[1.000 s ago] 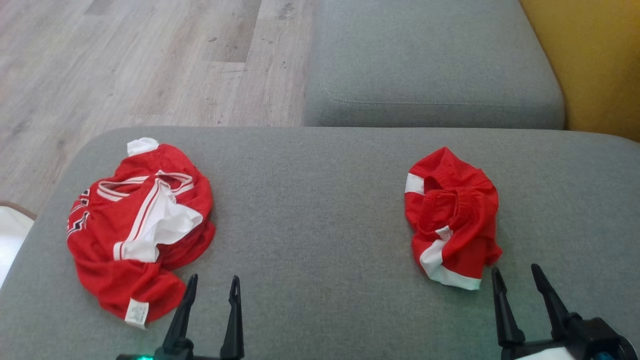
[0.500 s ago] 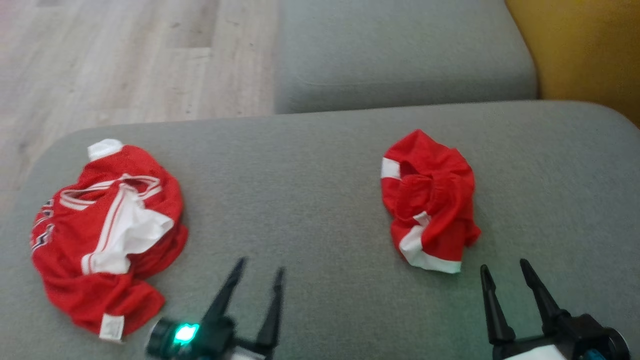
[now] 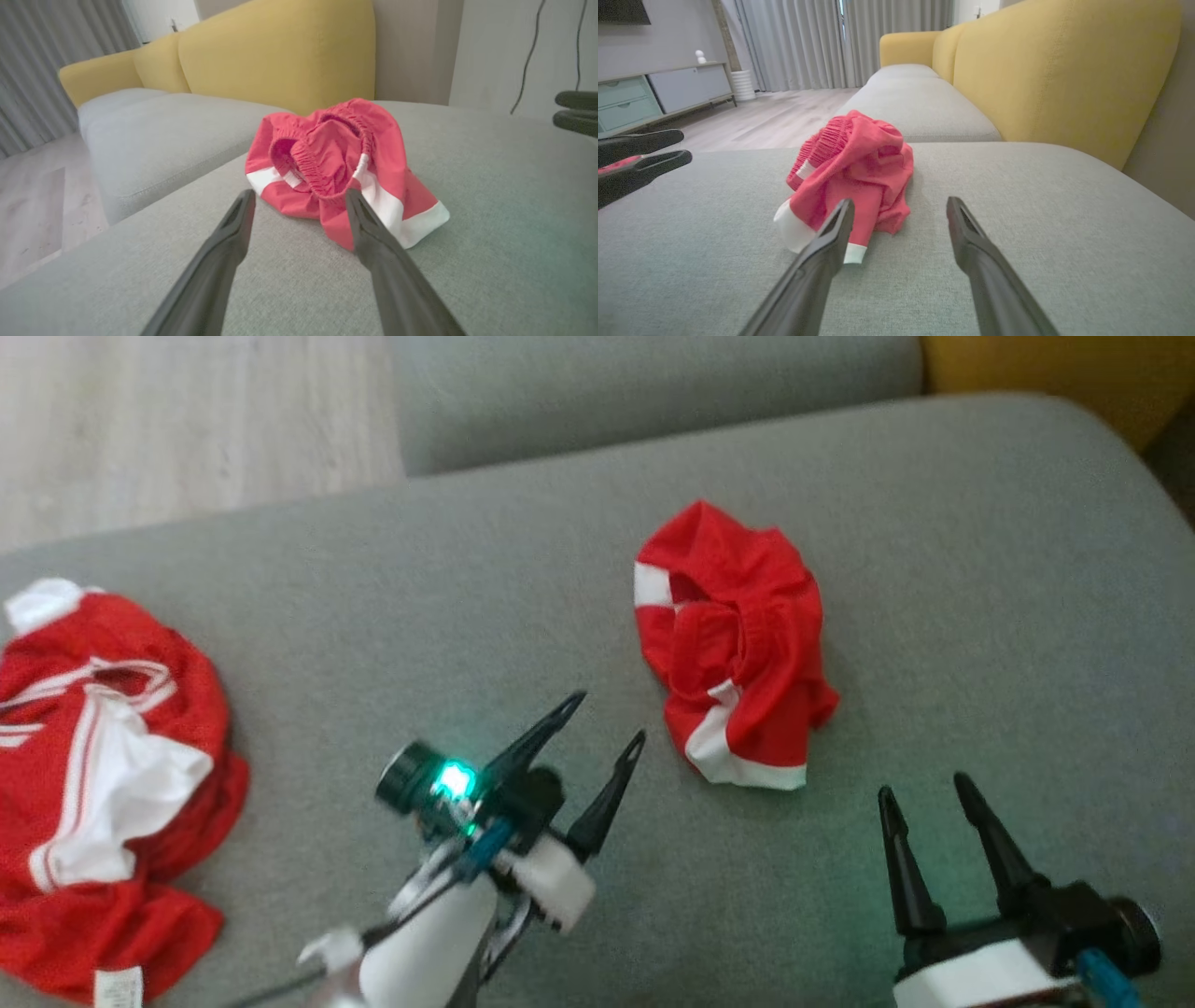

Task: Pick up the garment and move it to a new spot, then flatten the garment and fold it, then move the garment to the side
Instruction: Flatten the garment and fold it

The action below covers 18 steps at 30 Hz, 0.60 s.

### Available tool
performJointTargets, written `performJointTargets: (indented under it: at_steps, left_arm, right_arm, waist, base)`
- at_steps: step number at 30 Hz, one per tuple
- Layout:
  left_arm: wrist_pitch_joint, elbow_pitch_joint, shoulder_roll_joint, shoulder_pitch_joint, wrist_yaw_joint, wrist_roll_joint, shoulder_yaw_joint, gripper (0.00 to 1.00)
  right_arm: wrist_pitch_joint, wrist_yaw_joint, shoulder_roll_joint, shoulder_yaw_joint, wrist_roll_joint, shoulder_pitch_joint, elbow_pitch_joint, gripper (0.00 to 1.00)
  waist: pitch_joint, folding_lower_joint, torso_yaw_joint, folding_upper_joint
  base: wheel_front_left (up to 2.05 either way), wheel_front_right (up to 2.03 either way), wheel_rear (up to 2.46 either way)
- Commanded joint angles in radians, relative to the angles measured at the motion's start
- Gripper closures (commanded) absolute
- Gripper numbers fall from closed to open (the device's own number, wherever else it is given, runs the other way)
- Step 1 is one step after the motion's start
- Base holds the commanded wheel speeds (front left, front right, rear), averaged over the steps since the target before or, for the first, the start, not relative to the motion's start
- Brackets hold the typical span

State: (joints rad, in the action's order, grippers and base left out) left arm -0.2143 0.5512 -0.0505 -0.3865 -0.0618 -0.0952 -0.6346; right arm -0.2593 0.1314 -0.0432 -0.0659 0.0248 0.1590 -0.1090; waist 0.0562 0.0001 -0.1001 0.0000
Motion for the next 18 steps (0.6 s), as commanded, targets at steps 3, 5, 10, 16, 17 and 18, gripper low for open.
performJointTargets:
  at_steps: [3, 5, 10, 16, 17, 18]
  left_arm:
    - [0.023, 0.052, 0.000, -0.156, -0.007, -0.002, -0.053, 0.00]
    - [0.030, 0.084, 0.000, -0.197, -0.011, -0.009, -0.089, 0.00]
    - [0.025, 0.129, 0.000, -0.253, -0.007, -0.037, -0.143, 0.00]
    - [0.017, 0.187, 0.000, -0.310, 0.015, -0.077, -0.197, 0.00]
    - [0.015, 0.198, 0.000, -0.320, 0.017, -0.079, -0.206, 0.00]
    - [0.014, 0.208, 0.000, -0.330, 0.020, -0.083, -0.213, 0.00]
  right_arm:
    - [-0.002, -0.001, -0.007, -0.027, -0.008, -0.073, 0.034, 0.00]
    - [-0.002, -0.001, -0.007, -0.029, -0.008, -0.084, 0.032, 0.00]
    - [-0.002, -0.001, -0.007, -0.035, -0.005, -0.104, 0.028, 0.00]
    - [-0.002, -0.001, -0.007, -0.048, 0.008, -0.119, 0.027, 0.00]
    - [-0.002, -0.001, -0.007, -0.050, 0.010, -0.120, 0.027, 0.00]
    - [-0.002, -0.001, -0.007, -0.051, 0.012, -0.120, 0.027, 0.00]
  waist:
    - [0.078, -0.0001, -0.061, 0.0000]
    - [0.092, -0.0001, -0.076, 0.0000]
    - [0.109, -0.0001, -0.106, 0.0000]
    - [0.120, -0.0001, -0.142, 0.0000]
    - [0.122, -0.0001, -0.147, 0.0000]
    - [0.123, -0.0001, -0.151, 0.0000]
  base:
    - [0.00, 0.00, 0.00]
    - [0.00, 0.00, 0.00]
    - [0.00, 0.00, 0.00]
    - [0.00, 0.00, 0.00]
    - [0.00, 0.00, 0.00]
    - [0.00, 0.00, 0.00]
